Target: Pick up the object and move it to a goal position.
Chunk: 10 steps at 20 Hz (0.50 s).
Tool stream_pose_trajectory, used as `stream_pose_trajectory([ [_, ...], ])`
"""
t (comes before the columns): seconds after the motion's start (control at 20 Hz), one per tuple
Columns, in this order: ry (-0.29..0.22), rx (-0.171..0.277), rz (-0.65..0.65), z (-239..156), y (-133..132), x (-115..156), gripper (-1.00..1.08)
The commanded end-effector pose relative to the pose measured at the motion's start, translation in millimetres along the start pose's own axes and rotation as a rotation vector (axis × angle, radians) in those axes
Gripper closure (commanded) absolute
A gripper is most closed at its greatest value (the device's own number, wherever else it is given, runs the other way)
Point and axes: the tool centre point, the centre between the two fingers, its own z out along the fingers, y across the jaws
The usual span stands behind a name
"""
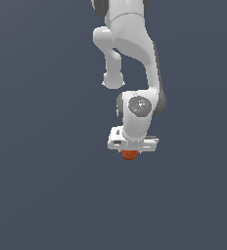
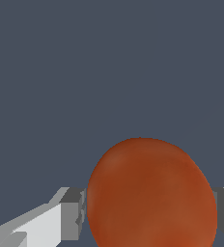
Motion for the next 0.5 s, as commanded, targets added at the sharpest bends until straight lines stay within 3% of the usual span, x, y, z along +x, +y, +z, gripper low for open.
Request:
stream_pose_trajectory([
  [0.0, 0.003, 0.001, 0.0, -12.9, 0.2, -7.6, 1.08],
  [0.45, 0.003, 0.001, 0.0, -71.9, 2.2, -51.1, 1.08],
])
